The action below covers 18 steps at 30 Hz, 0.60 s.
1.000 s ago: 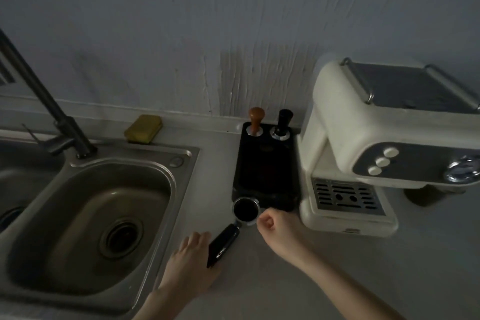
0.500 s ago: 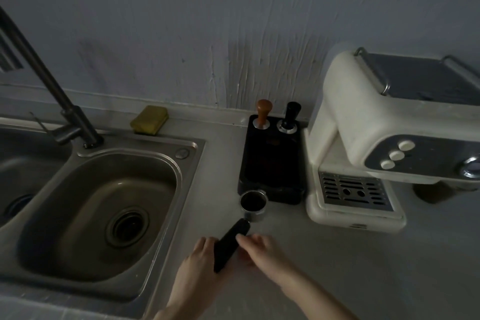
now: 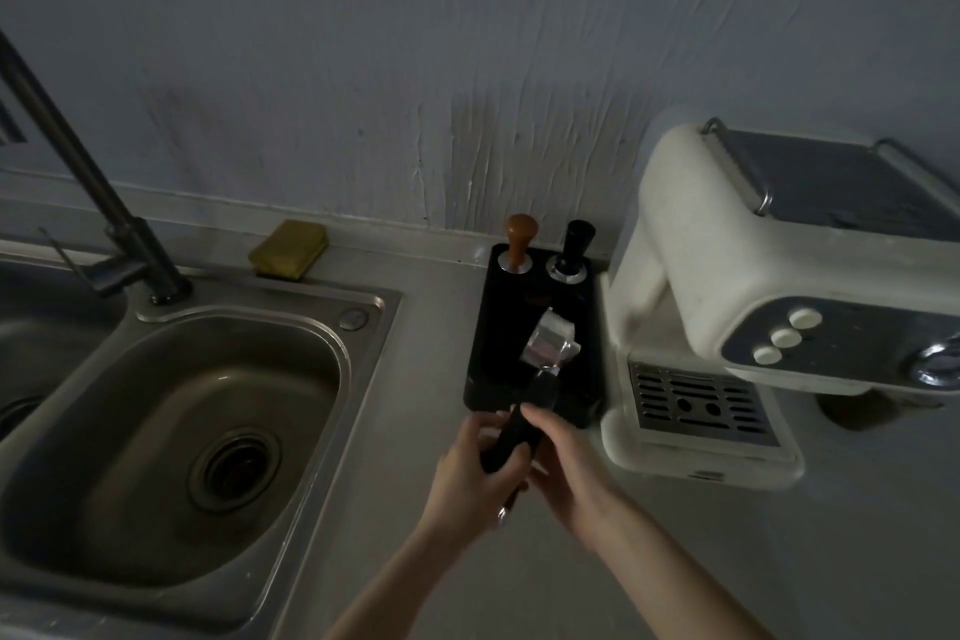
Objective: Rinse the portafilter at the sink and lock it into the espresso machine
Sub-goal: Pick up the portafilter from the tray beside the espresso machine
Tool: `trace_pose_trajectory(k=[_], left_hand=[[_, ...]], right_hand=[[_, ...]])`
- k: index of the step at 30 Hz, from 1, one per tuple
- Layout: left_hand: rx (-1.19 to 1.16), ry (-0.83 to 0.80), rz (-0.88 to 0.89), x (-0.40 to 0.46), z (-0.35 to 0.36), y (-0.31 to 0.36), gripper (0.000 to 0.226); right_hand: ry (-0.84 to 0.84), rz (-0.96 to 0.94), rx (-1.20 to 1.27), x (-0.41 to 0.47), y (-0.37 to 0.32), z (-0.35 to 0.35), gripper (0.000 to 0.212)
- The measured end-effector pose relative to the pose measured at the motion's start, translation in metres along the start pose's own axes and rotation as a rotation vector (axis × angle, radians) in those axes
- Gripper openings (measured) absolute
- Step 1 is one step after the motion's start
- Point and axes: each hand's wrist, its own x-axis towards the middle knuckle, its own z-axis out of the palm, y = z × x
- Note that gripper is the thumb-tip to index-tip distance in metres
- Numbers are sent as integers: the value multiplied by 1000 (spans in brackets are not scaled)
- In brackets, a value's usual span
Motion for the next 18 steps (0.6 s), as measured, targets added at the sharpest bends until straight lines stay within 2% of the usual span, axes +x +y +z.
trace_pose_trajectory(k=[3, 6, 8, 10, 13, 15, 18], left_hand=[[-136, -15, -44, 9, 6, -5, 21], [-139, -53, -55, 13, 7, -12, 7], [-117, -78, -79, 13, 8, -18, 3], [-67, -106, -99, 13, 9, -21, 9], [-66, -130, -105, 10, 12, -19, 13], [-74, -122, -82, 11, 13, -16, 15], [-98, -135, -58, 11, 14, -11, 20]], right_hand=[[38, -42, -105, 6, -1, -4, 16], [121, -82, -250, 12, 4, -4, 20], [196, -112, -367, 13, 8, -4, 15], [261, -153, -470, 15, 12, -5, 11], [329, -187, -625, 18, 16, -6, 26], [363, -211, -596, 20, 15, -5, 34], [390, -266, -532, 18, 12, -4, 34]])
